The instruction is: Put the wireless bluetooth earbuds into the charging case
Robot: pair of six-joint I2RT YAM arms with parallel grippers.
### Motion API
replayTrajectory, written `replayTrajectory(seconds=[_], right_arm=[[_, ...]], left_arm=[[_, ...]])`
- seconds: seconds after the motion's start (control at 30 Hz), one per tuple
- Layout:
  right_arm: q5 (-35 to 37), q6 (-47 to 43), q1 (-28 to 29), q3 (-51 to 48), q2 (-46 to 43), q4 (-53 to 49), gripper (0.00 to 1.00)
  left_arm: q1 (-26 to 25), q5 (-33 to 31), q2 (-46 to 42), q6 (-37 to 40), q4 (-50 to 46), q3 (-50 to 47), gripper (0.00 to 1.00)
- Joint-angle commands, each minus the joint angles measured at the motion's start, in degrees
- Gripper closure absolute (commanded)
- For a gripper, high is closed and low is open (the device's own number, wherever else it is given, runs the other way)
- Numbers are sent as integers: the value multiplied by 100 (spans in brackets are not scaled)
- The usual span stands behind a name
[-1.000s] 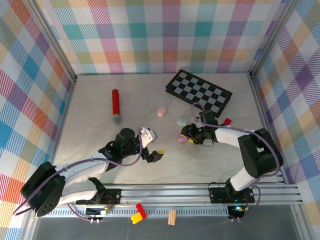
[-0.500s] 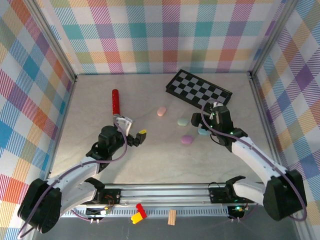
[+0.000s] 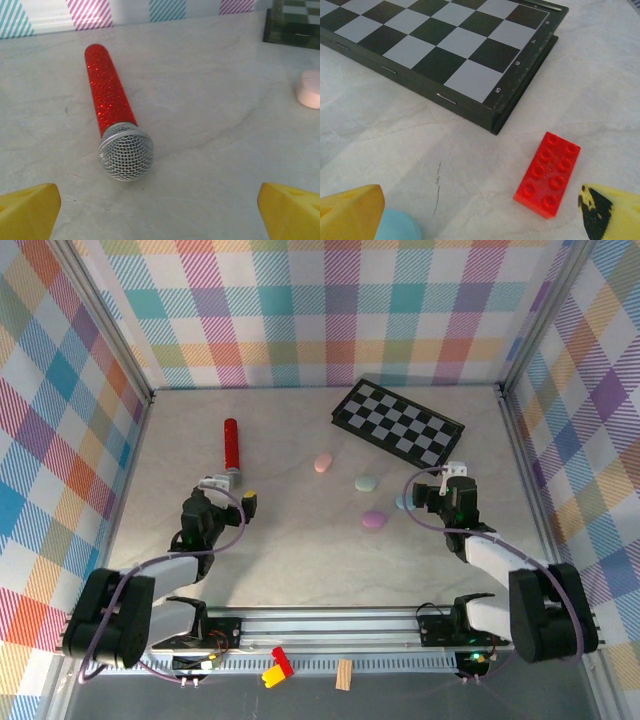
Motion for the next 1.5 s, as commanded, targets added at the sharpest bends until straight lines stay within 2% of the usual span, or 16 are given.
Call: replayTrajectory(seconds=[0.0, 0.17, 0.3, 0.37, 0.4, 0.43, 0.5, 0.53, 0.57, 0.6, 1.47], right_arm=[[-370, -327, -92, -13, 380, 1431, 1], [-698, -574, -256, 116, 846, 1781, 1], [-1112, -536, -466, 211, 1504, 2287, 1], [-1416, -372, -703, 298, 1666, 2154, 1], [-1448, -335, -732, 283, 1831, 2459, 1], [-1541, -293, -811, 385, 1725, 2059, 1], [-1620, -252, -868, 381, 1775, 2169, 1], [-1621, -263, -869, 412, 1726, 1997, 1], [-1616, -255, -867, 386, 1757, 2126, 1], [-1622, -263, -869, 403, 1731, 2026, 1], [-1618, -272, -865, 396, 1741, 2063, 1]], left_arm=[[216, 286, 439, -194, 1096, 74, 0], [555, 577, 1244, -411, 1565, 261, 0], [624, 670, 2094, -443, 2282, 347, 0], [659, 713, 1907, -454, 1836, 414, 0], [656, 778, 1943, -430, 1779, 475, 0], [660, 801, 1998, -420, 1668, 582, 0], [655, 795, 1973, -425, 553, 1077, 0], [679, 683, 2002, -503, 492, 1200, 0], [716, 341, 2015, -678, 478, 1209, 0], [708, 275, 2009, -684, 399, 1248, 0], [603, 87, 2016, -642, 319, 1290, 0]])
